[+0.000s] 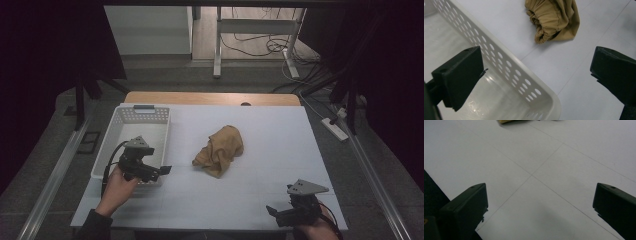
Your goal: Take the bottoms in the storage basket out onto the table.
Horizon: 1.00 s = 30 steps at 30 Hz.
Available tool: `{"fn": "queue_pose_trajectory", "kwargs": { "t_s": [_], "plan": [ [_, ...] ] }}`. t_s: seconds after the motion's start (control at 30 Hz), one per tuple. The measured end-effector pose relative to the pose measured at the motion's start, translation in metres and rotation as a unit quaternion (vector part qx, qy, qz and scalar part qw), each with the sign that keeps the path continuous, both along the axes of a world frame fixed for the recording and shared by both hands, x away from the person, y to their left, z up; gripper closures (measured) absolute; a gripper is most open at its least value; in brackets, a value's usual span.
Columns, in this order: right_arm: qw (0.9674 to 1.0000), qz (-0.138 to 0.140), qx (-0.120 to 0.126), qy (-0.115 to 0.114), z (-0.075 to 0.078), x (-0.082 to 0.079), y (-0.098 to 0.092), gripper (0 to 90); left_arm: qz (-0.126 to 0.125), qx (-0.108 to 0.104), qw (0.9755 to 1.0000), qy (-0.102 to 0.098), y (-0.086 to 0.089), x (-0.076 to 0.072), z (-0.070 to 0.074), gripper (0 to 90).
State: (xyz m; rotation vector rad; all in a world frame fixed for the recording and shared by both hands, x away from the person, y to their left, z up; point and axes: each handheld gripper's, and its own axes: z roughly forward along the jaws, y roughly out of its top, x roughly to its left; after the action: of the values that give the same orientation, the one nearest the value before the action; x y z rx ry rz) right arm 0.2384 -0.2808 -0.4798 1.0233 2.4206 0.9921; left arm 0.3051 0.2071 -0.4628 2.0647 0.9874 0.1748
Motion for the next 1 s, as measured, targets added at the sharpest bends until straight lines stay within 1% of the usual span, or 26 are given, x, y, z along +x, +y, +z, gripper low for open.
{"fn": "queue_pose_trajectory", "kwargs": {
  "t_s": [0.4, 1.0],
  "plan": [
    [1.0, 0.0, -0.001, 0.0, 0.0, 0.0, 0.0, 0.3, 0.008, -0.003, 0.9999, -0.006, 0.007, -0.01, -0.002, 0.0],
    [1.0, -0.001, -0.002, 0.0, 0.0, 0.0, 0.0, 0.3, 0.013, -0.005, 0.9998, -0.011, 0.013, -0.024, -0.006, 0.0]
  ]
}}
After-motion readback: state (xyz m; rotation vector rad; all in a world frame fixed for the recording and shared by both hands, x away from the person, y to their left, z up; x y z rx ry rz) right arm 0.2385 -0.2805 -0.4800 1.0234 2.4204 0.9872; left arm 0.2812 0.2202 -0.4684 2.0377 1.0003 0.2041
